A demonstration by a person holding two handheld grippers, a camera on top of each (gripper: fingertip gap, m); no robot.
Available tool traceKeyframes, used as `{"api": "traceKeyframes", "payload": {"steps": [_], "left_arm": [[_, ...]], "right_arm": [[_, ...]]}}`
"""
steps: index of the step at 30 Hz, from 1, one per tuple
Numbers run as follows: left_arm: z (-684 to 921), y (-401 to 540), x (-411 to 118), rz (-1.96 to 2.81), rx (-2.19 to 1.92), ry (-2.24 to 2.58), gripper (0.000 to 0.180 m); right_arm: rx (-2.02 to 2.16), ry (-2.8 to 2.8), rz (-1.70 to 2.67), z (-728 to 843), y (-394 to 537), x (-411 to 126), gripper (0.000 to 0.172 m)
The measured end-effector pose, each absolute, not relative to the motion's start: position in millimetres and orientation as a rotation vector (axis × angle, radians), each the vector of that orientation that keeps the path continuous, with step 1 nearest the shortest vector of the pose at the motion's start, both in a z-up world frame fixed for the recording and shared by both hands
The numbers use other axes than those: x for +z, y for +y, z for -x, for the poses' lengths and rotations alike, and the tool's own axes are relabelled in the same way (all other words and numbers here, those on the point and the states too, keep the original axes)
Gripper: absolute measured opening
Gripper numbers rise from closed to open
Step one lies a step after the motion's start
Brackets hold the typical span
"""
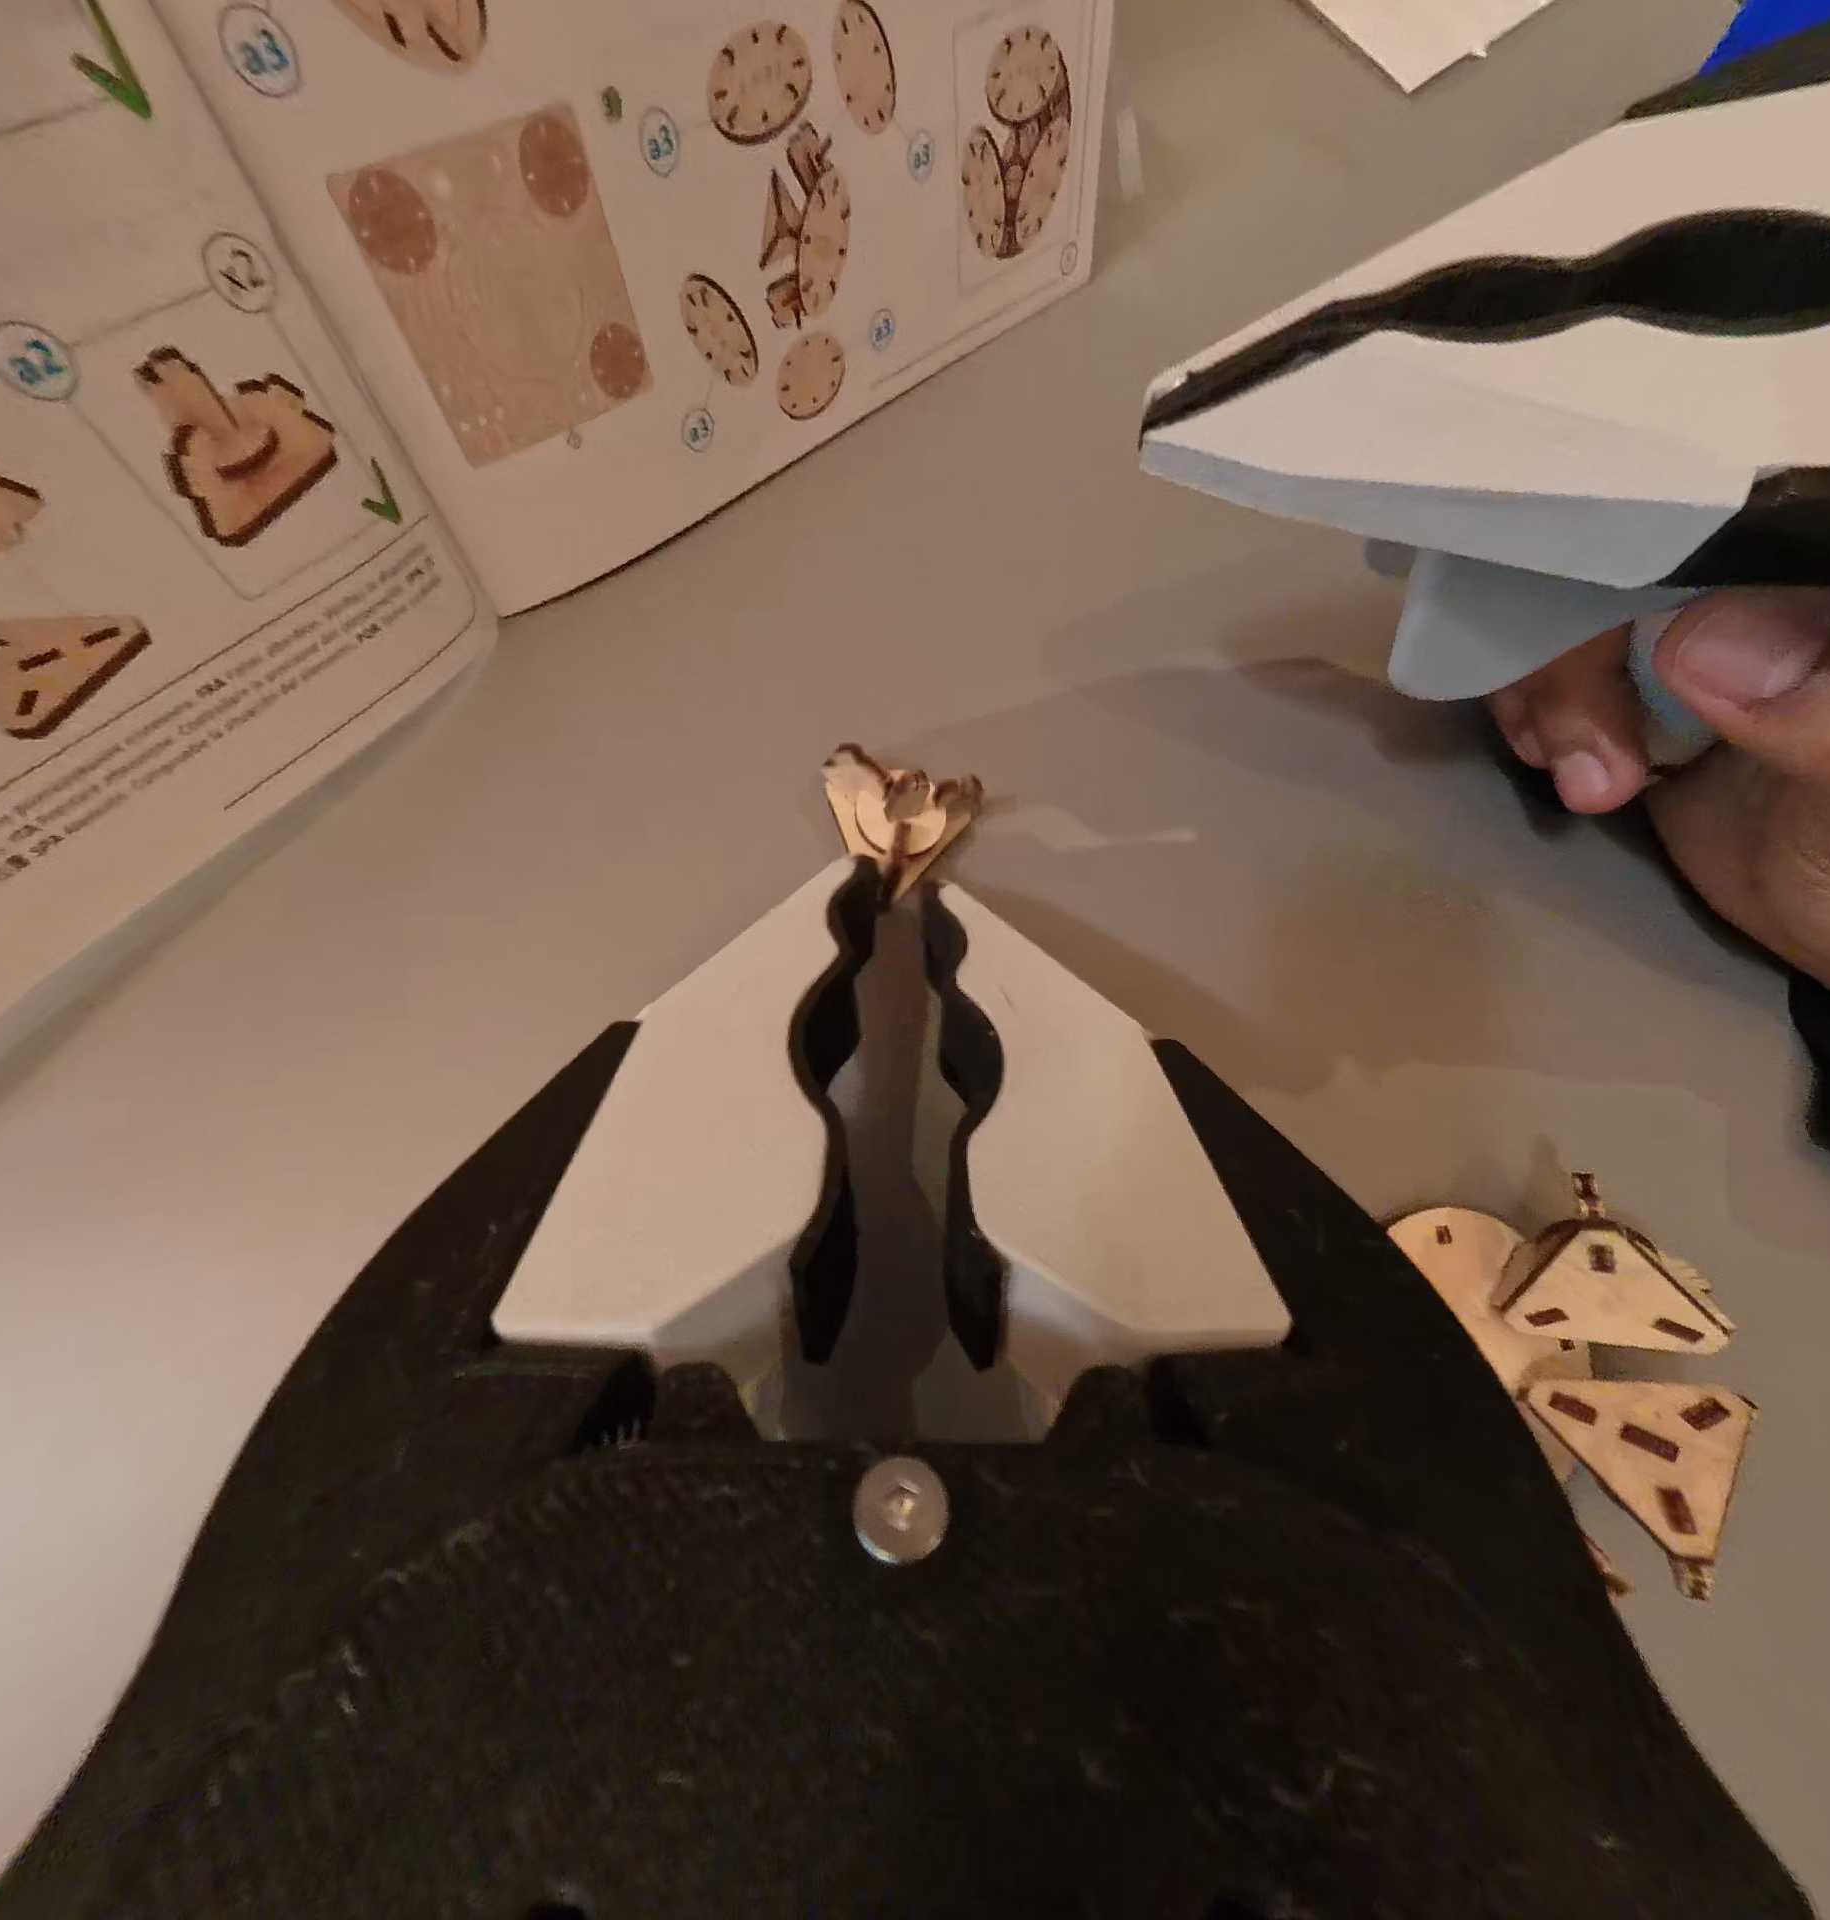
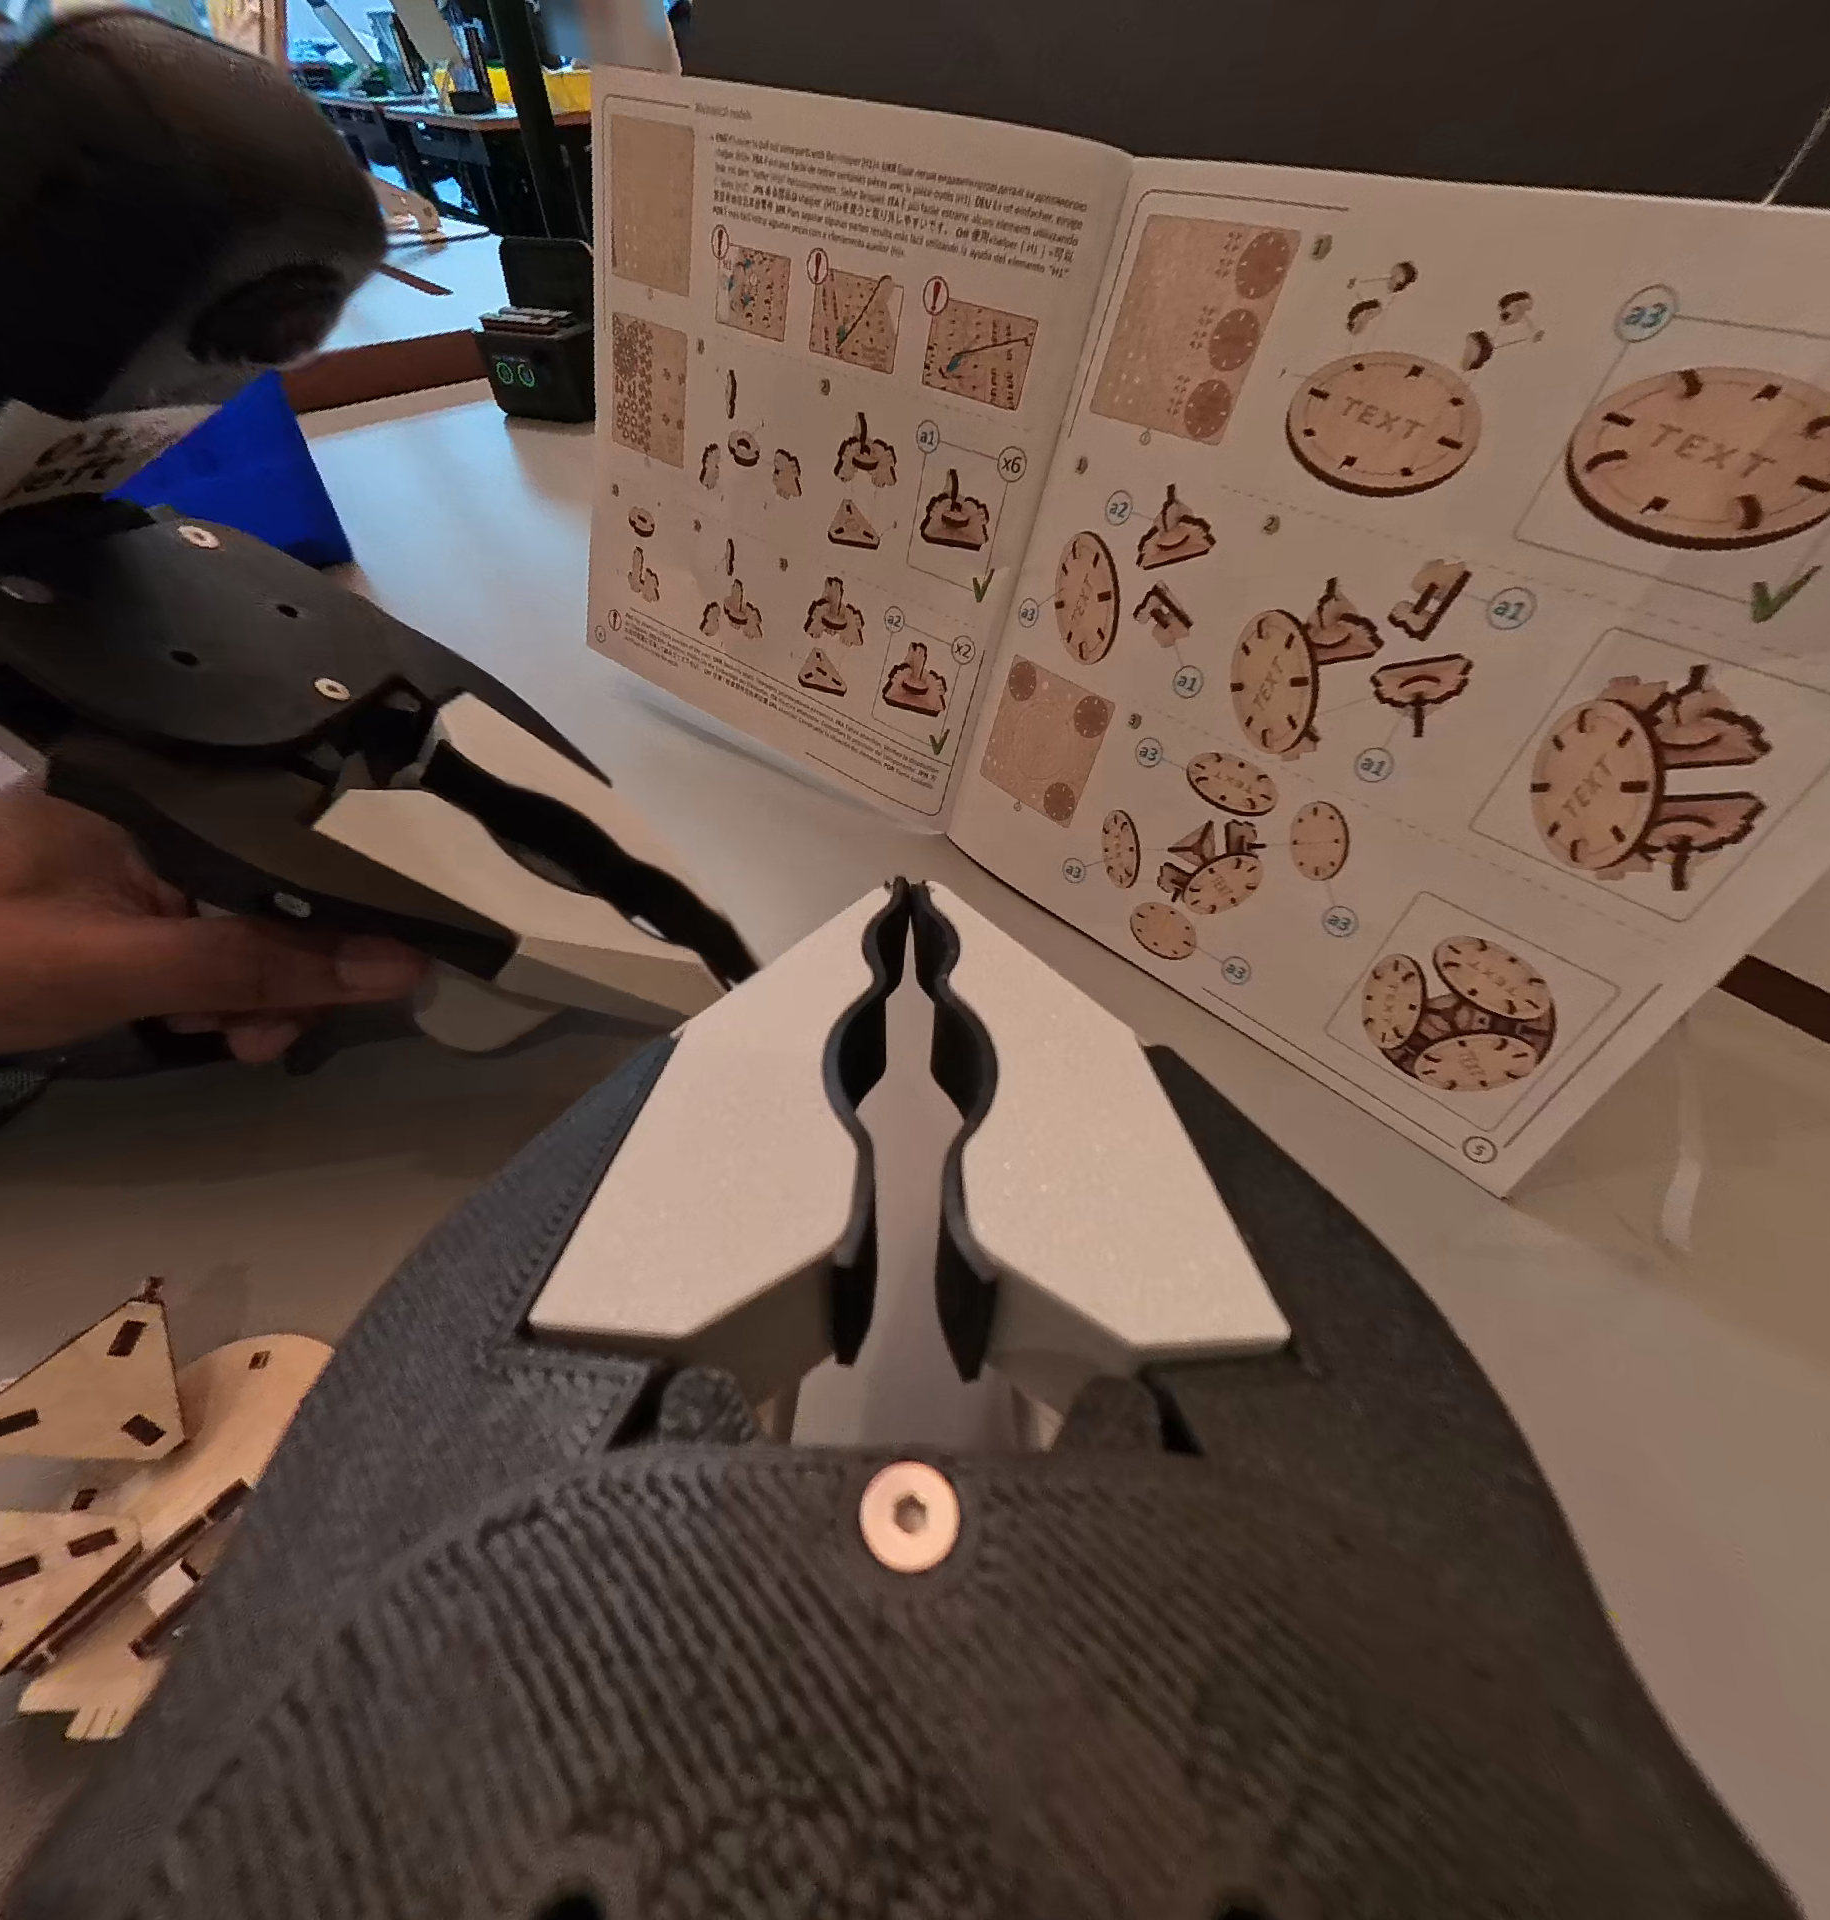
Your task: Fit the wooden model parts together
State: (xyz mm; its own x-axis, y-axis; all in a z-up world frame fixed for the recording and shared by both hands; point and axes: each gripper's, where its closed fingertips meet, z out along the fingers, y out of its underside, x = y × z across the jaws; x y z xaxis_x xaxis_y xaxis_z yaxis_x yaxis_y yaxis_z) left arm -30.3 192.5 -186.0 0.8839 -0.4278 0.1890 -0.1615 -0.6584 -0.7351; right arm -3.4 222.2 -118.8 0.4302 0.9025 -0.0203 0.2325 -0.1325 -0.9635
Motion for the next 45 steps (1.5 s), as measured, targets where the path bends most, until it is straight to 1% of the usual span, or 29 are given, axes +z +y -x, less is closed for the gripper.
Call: {"api": "traceKeyframes", "payload": {"steps": [1, 3, 10, 14, 17, 19, 26, 28, 31, 39, 45], "left_arm": [[29.3, 192.0, -187.9, 2.295, -0.456, 0.428, 0.002], [29.2, 191.8, -187.7, 2.296, -0.468, 0.423, 0.001], [32.2, 191.3, -168.9, 2.183, -0.643, 0.335, 0.0], [30.0, 185.0, -150.8, 2.062, -0.921, 0.276, 0.0], [22.3, 173.9, -135.7, 1.957, -1.183, 0.288, 0.0], [19.2, 168.3, -129.0, 1.914, -1.271, 0.314, 0.0], [-5.2, 130.9, -112.0, 1.805, -1.618, 0.532, 0.0], [-6.3, 126.0, -108.6, 1.782, -1.675, 0.552, 0.0], [-3.9, 124.0, -102.7, 1.741, -1.727, 0.547, 0.0], [2.8, 126.4, -95.0, 1.685, -1.799, 0.496, 0.0], [1.1, 123.4, -95.2, 1.684, -1.801, 0.523, 0.0]], "right_arm": [[0.792, -1.013, 1.629, 3.5, 222.0, -118.8, 0.0], [0.786, -1.016, 1.627, 3.7, 221.8, -118.9, 0.0], [0.785, -1.015, 1.619, 3.3, 221.3, -118.0, 0.0], [0.836, -1.007, 1.605, -0.1, 217.0, -114.7, 0.003], [0.899, -1.059, 1.57, -3.5, 204.6, -112.6, 0.013], [0.942, -1.127, 1.501, -5.5, 192.4, -108.4, 0.018], [0.997, -1.338, 1.215, -14.6, 147.4, -98.4, 0.021], [1.111, -1.349, 1.196, -18.0, 136.3, -94.3, 0.022], [1.227, -1.371, 1.179, -21.5, 125.6, -87.0, 0.03], [1.009, -1.49, 1.205, -21.4, 124.9, -108.6, 0.028], [0.97, -1.442, 1.16, -18.7, 125.2, -98.2, 0.026]]}}
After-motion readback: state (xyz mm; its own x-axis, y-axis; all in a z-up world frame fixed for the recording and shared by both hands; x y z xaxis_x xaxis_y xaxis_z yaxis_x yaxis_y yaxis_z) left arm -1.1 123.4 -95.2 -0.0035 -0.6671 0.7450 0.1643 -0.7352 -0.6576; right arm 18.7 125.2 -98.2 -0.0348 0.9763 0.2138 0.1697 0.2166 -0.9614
